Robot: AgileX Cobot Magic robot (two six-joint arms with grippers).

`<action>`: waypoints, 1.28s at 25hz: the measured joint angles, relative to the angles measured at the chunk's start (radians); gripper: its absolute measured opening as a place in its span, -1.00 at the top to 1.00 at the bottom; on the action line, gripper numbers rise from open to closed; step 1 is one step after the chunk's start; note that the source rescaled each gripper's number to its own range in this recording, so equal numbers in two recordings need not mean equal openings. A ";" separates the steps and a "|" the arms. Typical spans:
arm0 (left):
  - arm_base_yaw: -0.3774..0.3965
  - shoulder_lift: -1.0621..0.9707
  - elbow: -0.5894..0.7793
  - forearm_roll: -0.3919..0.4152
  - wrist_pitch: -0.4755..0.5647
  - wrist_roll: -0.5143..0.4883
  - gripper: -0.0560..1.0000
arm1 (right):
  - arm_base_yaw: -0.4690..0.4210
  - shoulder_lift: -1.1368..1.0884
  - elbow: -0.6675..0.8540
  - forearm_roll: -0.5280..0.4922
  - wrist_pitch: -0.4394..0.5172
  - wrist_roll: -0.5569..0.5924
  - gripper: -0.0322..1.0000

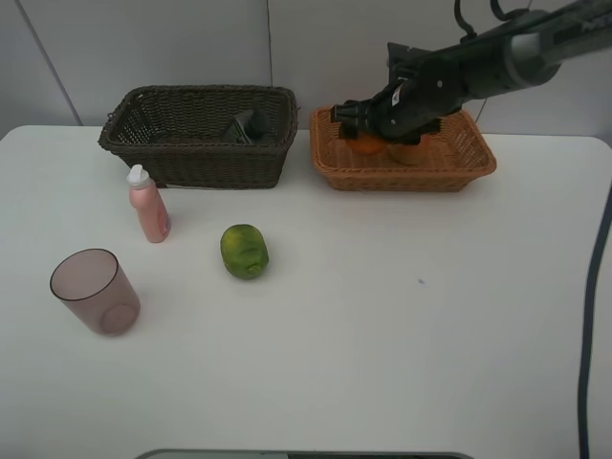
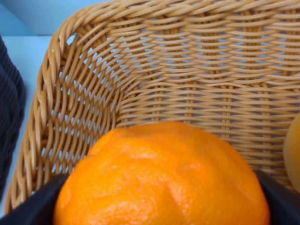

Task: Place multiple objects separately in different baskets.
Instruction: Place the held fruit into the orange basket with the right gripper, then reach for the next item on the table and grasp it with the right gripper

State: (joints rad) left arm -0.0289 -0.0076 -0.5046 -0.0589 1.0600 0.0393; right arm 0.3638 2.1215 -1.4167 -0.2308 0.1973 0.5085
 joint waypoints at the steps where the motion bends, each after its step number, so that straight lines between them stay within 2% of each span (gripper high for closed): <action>1: 0.000 0.000 0.000 0.000 0.000 0.000 -0.91 | 0.000 0.006 0.000 -0.003 -0.003 0.000 -0.23; 13: 0.000 0.000 0.000 0.000 0.000 0.000 -0.91 | 0.000 0.022 -0.002 -0.010 -0.014 0.000 -0.25; 15: 0.000 0.000 0.000 0.000 0.000 0.000 -0.91 | 0.000 0.022 -0.002 -0.010 -0.015 0.000 -0.43; 18: 0.000 0.000 0.000 0.000 0.000 0.000 -0.91 | 0.000 0.022 -0.002 -0.012 -0.018 0.000 -0.85; 20: 0.000 0.000 0.000 0.000 0.000 0.000 -0.91 | 0.000 0.022 -0.002 -0.012 -0.014 0.000 -0.94; 25: 0.000 0.000 0.000 0.000 0.000 0.000 -0.91 | 0.002 -0.003 -0.002 -0.022 0.033 0.000 -0.99; 32: 0.000 0.000 0.000 0.000 0.000 0.000 -0.91 | 0.025 -0.125 -0.002 -0.083 0.163 -0.034 -1.00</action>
State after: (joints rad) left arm -0.0289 -0.0076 -0.5046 -0.0589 1.0600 0.0393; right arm 0.3891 1.9964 -1.4186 -0.3134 0.3601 0.4745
